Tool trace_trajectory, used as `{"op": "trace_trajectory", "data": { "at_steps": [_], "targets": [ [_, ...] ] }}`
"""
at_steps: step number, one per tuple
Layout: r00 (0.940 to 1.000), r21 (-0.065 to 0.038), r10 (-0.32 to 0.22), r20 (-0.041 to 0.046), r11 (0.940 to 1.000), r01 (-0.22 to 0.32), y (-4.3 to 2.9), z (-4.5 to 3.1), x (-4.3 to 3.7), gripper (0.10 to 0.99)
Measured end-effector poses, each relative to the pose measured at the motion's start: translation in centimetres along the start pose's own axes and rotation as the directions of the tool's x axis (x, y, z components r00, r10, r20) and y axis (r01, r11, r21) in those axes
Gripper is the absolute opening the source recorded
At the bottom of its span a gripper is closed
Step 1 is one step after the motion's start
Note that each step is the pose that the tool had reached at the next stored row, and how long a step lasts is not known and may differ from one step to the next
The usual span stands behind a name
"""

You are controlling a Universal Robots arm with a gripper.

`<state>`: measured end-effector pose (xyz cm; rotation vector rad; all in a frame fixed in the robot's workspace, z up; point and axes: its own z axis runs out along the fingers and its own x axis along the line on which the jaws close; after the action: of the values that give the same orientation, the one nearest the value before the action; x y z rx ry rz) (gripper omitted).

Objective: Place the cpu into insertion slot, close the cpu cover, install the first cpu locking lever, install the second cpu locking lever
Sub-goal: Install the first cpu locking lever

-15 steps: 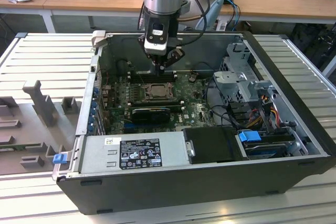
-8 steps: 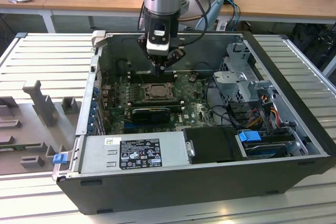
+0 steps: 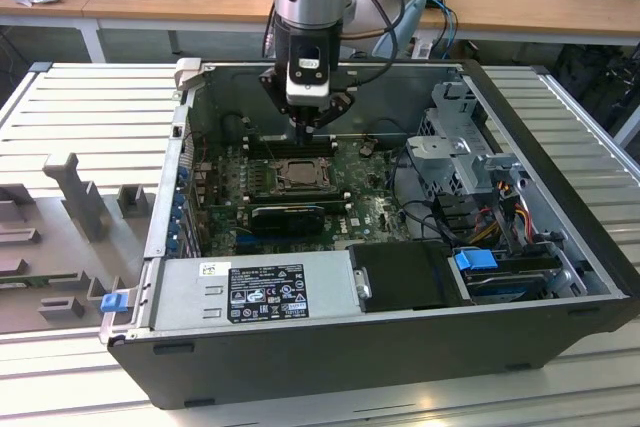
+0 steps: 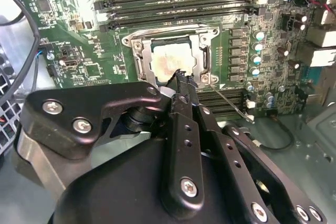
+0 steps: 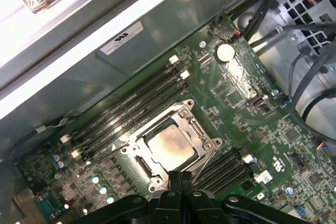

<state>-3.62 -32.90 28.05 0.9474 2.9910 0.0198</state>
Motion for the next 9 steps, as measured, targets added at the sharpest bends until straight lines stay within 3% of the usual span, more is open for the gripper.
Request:
{"op": "trace_trajectory", "data": {
  "at_steps": [5,9],
  "targets": [
    [0.9973,0.0,-0.074,-0.001,0.9973,0.074,0.0,0.0,0.0,0.106],
    [0.985,0.0,-0.173,-0.0022,0.985,0.173,0.0,0.0,0.0,0.106]
  ]
}}
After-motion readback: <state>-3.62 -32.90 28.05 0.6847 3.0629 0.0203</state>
